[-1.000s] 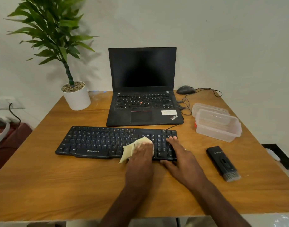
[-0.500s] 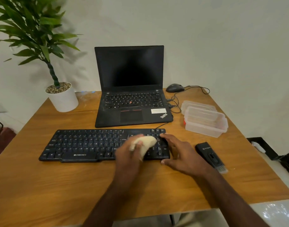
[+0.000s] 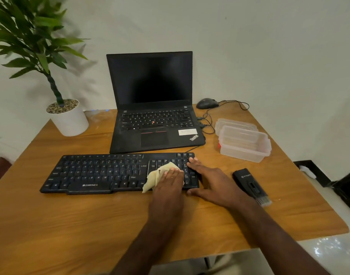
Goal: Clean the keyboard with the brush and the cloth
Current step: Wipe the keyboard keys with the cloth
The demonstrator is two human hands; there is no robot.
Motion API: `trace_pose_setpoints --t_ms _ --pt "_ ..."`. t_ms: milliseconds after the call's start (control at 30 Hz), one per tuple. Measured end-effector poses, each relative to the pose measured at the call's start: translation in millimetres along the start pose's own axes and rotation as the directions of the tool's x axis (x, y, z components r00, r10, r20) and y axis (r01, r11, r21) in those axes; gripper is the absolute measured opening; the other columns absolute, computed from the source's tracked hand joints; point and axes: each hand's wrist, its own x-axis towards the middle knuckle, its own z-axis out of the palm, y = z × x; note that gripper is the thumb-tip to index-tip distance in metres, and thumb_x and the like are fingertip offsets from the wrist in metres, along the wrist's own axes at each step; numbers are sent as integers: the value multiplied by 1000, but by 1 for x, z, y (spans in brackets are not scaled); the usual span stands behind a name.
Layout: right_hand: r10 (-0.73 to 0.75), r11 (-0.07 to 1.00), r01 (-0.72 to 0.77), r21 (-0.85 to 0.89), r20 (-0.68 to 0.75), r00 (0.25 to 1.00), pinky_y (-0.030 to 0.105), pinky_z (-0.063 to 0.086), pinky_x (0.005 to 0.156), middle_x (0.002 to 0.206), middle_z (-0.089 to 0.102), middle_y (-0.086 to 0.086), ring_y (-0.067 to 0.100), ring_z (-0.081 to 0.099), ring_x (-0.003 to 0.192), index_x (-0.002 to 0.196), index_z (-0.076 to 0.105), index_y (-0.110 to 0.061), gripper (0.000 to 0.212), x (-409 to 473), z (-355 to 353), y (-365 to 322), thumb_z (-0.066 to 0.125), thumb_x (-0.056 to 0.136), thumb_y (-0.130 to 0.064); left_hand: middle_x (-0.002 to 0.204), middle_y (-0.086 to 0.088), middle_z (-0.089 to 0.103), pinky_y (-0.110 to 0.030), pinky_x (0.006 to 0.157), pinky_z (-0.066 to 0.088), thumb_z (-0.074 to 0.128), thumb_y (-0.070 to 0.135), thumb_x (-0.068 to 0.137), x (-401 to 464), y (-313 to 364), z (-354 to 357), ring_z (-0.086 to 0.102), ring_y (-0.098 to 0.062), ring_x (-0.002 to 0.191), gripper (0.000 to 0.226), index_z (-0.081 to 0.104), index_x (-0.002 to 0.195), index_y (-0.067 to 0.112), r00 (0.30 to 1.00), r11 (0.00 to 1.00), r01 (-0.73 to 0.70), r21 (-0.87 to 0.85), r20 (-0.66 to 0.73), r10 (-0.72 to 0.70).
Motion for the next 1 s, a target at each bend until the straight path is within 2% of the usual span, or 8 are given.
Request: trace_pose_setpoints --t_ms 133,233,300,400,600,733,833,1000 --pt "14 999 -14 39 3 1000 11 17 116 161 26 -15 -8 21 143 158 27 -27 93 0 -3 -4 79 82 -43 152 -12 45 -29 115 5 47 2 98 6 8 5 39 -24 144 49 44 146 8 989 988 -148 -37 19 149" --pt "74 995 -73 67 -10 997 2 36 84 129 62 -12 -7 57 100 158 28 -29 92 -2 -3 -4 81 83 -36 134 -17 62 -36 112 22 51 -5 89 14 17 13 58 -29 127 45 58 133 2 978 976 -205 -67 13 206" --pt "76 992 -73 101 -30 997 0 37 80 133 63 -9 -5 59 101 156 30 -33 92 -3 -3 -2 82 81 -35 139 -13 59 -29 118 20 48 -3 94 12 18 5 52 -25 133 43 56 136 5 970 963 -231 -141 45 240" --pt "19 994 -14 106 -49 999 -1 27 101 156 37 -12 -6 35 138 155 34 -30 91 -2 -2 1 83 79 -42 121 0 70 -24 112 38 53 2 92 5 3 -4 63 -12 116 36 67 122 15 937 885 -323 -334 16 348" --pt "-30 999 31 9 -36 999 -4 7 105 159 19 -18 -9 10 143 157 31 -24 87 -3 2 -1 76 86 -45 102 24 66 -10 81 44 54 25 100 -6 -25 -24 61 8 94 20 68 112 29 950 886 -277 -373 33 311" --pt "-13 999 11 -48 -47 999 15 10 116 163 14 -16 -6 7 146 158 25 -28 88 -4 6 -4 71 87 -50 99 25 68 -17 79 50 49 37 99 -17 -46 -37 62 3 95 19 66 109 39 976 916 -178 -360 51 210" --pt "-17 990 7 -139 -76 997 20 5 117 163 9 -17 -4 2 147 159 20 -31 84 -8 15 -8 64 91 -52 104 20 68 -14 80 50 52 22 102 -21 -60 -56 61 5 100 21 67 108 35 993 848 -12 -531 -108 -54" --pt "-132 974 101 -202 -148 980 30 10 124 164 23 -6 4 9 151 156 33 -23 66 -11 36 -24 53 94 -35 115 1 63 -10 74 49 48 18 104 -9 -93 -88 58 3 88 27 63 125 13 659 801 112 -588 -560 -503"
